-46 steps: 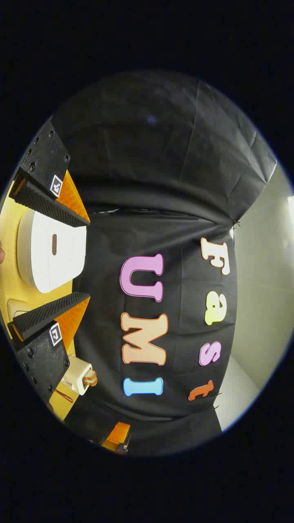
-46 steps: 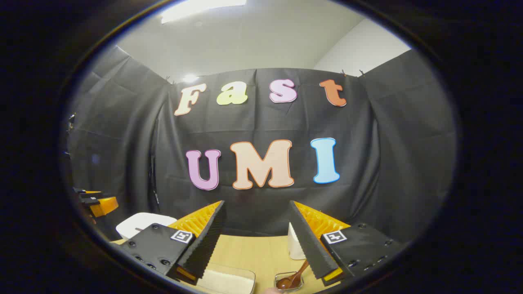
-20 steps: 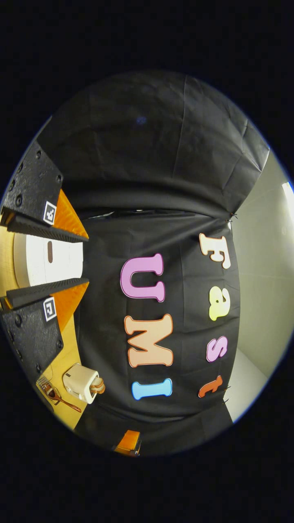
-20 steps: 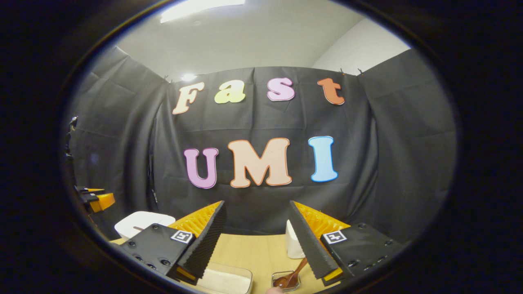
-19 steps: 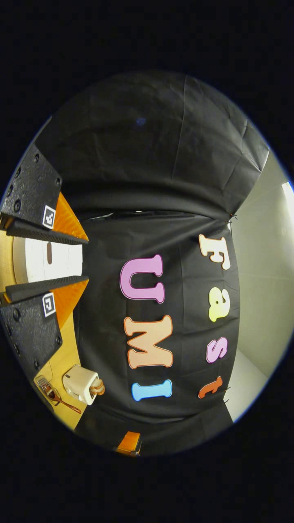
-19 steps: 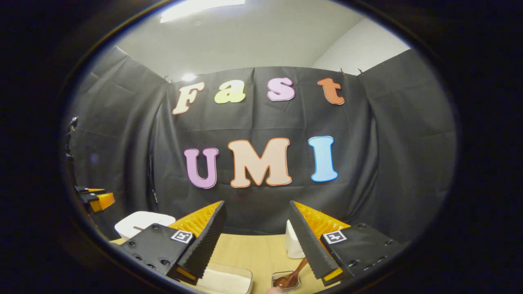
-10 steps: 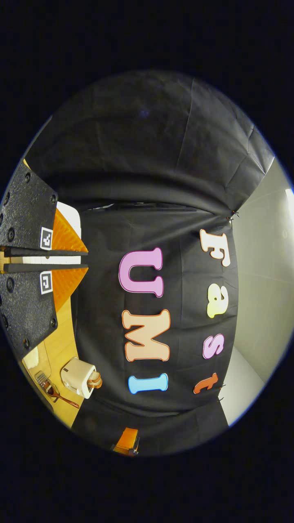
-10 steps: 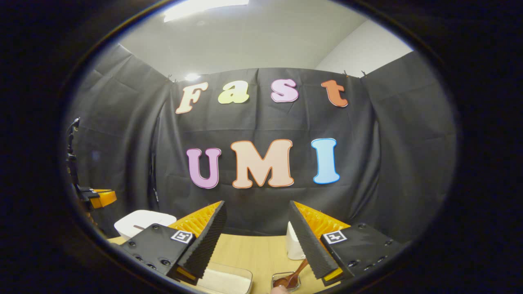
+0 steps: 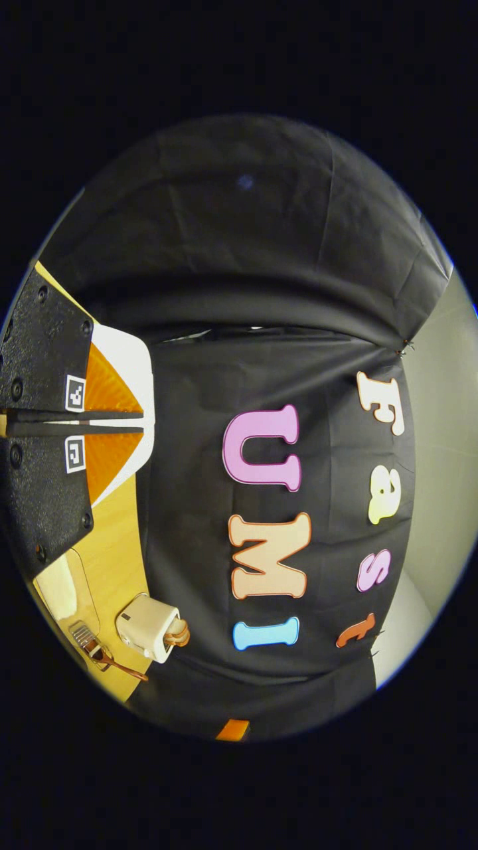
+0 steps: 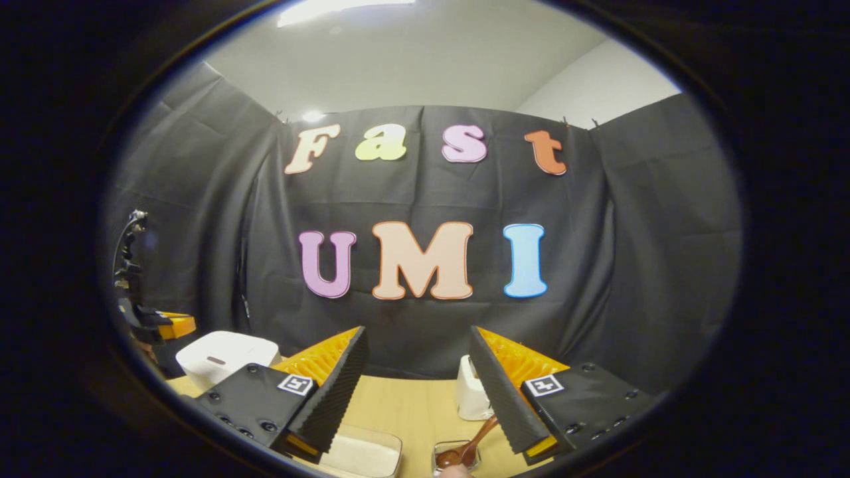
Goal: Close the left gripper, press the button to open the rice cooker; take a wooden spoon from the chopstick holder with the right hand, scoop a spoonful of rice and pour it into the rice cooker, then put the wooden spoon back into the chopstick holder.
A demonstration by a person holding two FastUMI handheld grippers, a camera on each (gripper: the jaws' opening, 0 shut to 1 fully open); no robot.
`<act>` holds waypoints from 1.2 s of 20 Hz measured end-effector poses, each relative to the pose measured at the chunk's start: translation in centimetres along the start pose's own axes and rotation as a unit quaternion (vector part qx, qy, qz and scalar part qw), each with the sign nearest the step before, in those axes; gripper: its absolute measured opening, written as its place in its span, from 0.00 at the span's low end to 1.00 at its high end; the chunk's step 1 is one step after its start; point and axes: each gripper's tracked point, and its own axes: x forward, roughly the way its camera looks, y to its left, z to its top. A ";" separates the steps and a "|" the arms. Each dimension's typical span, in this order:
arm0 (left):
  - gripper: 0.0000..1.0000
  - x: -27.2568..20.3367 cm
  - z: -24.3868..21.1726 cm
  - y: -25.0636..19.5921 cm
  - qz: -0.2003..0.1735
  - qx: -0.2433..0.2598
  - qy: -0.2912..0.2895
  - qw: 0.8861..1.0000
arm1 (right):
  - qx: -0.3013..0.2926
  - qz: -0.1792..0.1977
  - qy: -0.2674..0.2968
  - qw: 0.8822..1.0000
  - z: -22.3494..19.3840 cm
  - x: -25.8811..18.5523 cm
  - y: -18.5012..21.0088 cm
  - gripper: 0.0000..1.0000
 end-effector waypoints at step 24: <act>0.00 3.3 -9.3 0.6 0.000 -0.027 0.094 0.995 | -0.016 -0.013 0.024 0.999 -1.5 0.6 -0.4 0.94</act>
